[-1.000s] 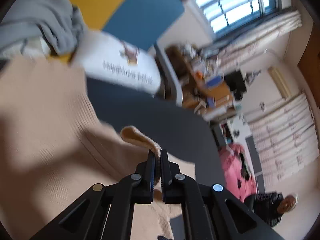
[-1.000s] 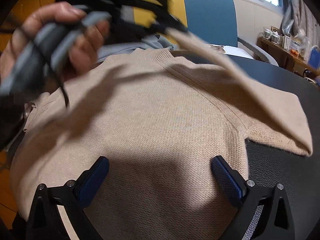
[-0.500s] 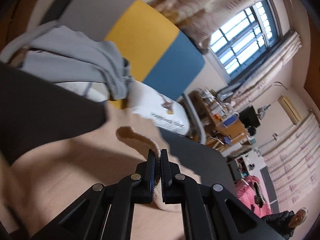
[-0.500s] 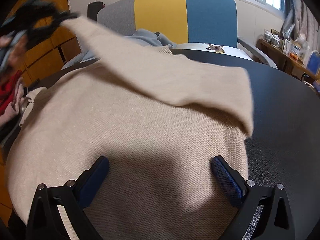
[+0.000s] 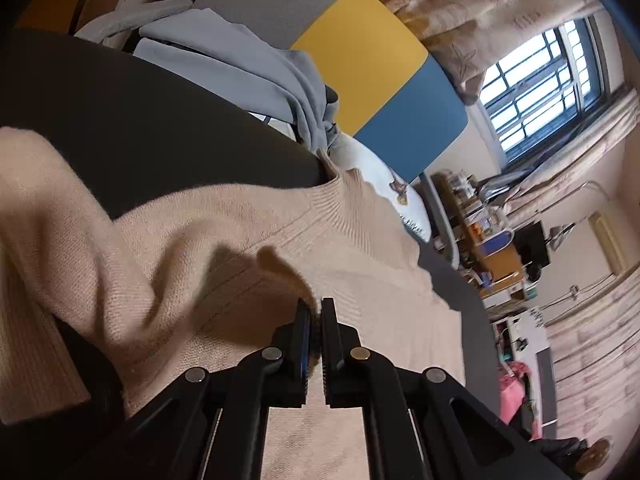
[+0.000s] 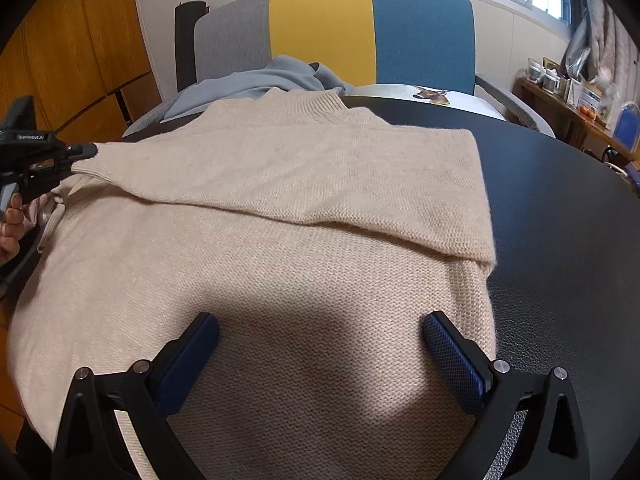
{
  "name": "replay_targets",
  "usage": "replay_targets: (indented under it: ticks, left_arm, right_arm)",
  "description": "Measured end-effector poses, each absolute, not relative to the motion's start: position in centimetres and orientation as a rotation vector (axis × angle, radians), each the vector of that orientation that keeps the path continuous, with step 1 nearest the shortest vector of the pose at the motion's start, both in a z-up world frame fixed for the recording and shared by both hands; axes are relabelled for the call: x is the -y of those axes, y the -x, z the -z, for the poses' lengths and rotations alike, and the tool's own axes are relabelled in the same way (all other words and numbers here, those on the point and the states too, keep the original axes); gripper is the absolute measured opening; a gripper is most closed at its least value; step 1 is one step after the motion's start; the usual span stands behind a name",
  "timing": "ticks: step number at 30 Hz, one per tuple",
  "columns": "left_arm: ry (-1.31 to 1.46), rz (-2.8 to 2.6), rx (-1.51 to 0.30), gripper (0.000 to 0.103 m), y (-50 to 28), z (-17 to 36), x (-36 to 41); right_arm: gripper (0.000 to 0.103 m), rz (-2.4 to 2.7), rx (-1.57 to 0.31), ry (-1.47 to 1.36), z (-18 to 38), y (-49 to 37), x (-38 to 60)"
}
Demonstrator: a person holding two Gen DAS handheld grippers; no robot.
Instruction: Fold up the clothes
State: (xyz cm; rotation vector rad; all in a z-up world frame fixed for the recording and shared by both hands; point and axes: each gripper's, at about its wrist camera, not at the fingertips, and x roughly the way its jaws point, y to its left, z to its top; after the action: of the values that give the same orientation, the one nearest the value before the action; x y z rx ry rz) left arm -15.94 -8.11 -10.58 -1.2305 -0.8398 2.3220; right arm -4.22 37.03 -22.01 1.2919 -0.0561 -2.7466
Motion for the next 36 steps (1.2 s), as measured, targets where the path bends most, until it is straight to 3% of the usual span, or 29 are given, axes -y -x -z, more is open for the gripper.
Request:
replay_targets:
  ticks: [4,7,9,14,16,20,24,27,36]
  left_arm:
    - [1.26,-2.298,0.826,0.004,16.4,10.3,8.3]
    - [1.426,-2.34,0.684,0.006,17.3,11.9,8.0]
    - [1.477,-2.276,0.733,0.006,17.2,12.9,8.4]
    - [1.383,-2.413,0.735,0.007,15.4,11.6,10.0]
    - [1.283,-2.408,0.749,0.014,15.3,10.4,9.5]
    - [1.216,-2.446,0.525,0.016,16.7,8.8,5.1]
    - [1.391,-2.492,0.167,0.017,17.4,11.6,0.8]
    - [1.338,-2.557,0.07,0.018,15.7,13.3,0.1]
    - [1.262,-2.606,0.245,0.018,14.5,14.6,1.8]
  right_arm:
    - [0.103,2.732,0.109,-1.305,20.7,4.8,-37.5]
    - [0.103,2.766,0.152,-1.22,18.0,5.5,-38.0]
    - [0.103,2.777,0.145,-1.19,16.6,6.6,-38.0]
    - [0.103,2.762,0.09,-1.24,15.7,10.9,-37.6]
    - [0.103,2.761,0.092,-1.278,16.4,12.2,-37.6]
    - [0.103,2.765,0.107,-1.349,18.1,13.7,-37.6]
    - [0.103,2.767,0.121,-1.42,19.8,15.1,-37.5]
    - [0.103,2.773,0.098,-1.454,20.9,15.1,-37.6]
    - [0.103,2.803,0.066,-1.413,21.5,14.3,-37.3]
